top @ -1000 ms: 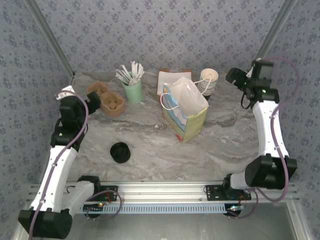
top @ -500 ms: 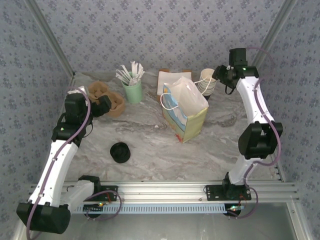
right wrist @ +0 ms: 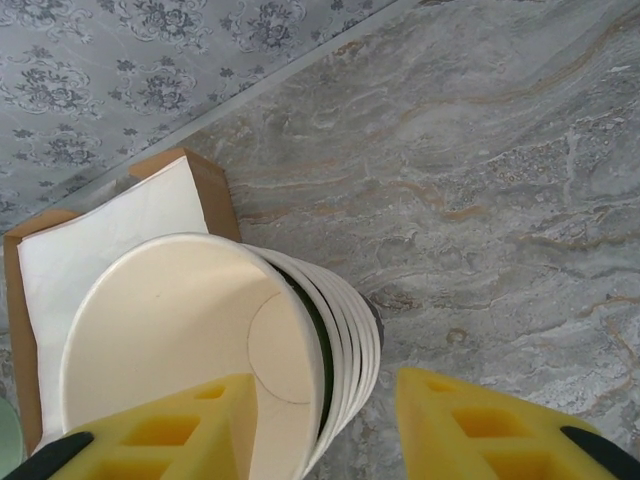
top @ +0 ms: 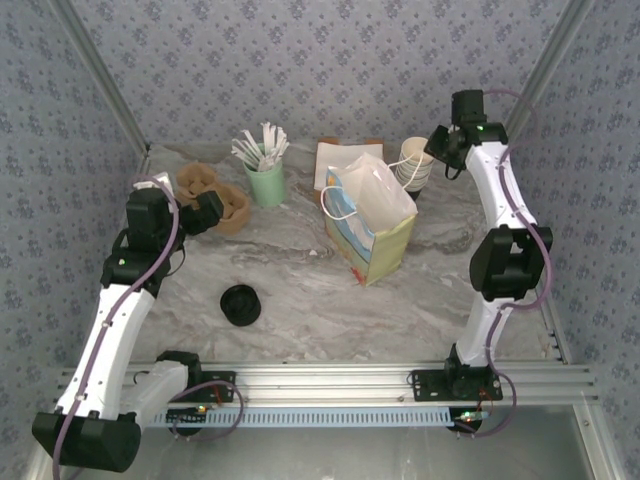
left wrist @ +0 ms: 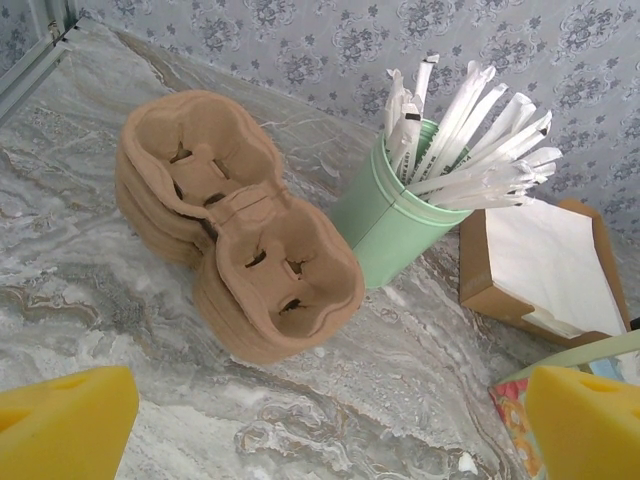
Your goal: Pack the takeout coffee
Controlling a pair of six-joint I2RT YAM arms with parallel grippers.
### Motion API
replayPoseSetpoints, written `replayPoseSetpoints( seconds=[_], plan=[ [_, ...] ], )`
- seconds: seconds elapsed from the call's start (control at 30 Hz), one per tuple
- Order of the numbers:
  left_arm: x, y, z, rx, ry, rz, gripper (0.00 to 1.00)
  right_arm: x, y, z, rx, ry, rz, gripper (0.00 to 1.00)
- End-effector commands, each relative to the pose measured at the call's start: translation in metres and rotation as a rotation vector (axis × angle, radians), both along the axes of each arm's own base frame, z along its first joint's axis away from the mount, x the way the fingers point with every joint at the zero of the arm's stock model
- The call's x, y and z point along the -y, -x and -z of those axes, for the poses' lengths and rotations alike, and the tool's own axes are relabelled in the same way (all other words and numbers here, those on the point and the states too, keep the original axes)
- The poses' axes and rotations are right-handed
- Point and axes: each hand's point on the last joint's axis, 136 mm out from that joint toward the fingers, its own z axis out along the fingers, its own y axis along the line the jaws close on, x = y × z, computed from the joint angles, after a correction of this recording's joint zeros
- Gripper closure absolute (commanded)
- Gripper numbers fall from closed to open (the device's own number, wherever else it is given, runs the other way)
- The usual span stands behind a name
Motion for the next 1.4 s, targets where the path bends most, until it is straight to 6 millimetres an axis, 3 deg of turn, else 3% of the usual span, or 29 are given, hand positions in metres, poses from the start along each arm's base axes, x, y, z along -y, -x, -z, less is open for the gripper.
replayPoseSetpoints(
  seconds=[0.0,0.4,0.7,0.87,1.1,1.37],
  plan=[
    [0.004,0.002,-0.013,0.026,0.018,0.017,0.01,-0.009,-0.005,-0.004,0.003,-0.012,-0.017,0.6],
    [0.003,0.004,-0.016,0.032,0.007,0.014,0.01,-0.013,-0.011,0.004,-0.011,-0.015,-0.029,0.75],
    [0.002,0.005,-0.02,0.039,0.002,0.014,0.01,-0.013,-0.012,0.01,-0.027,-0.013,-0.028,0.76],
    [0.001,0.007,-0.021,0.039,-0.001,0.013,0.01,-0.014,-0.013,0.008,-0.024,-0.017,-0.033,0.86],
    [0.002,0.008,-0.021,0.034,0.002,0.012,0.01,-0.015,-0.011,-0.017,0.009,0.002,-0.052,0.98],
    [0.003,0.009,-0.023,0.036,0.012,0.018,0.01,-0.006,0.004,-0.075,0.083,0.065,-0.055,0.99]
  ],
)
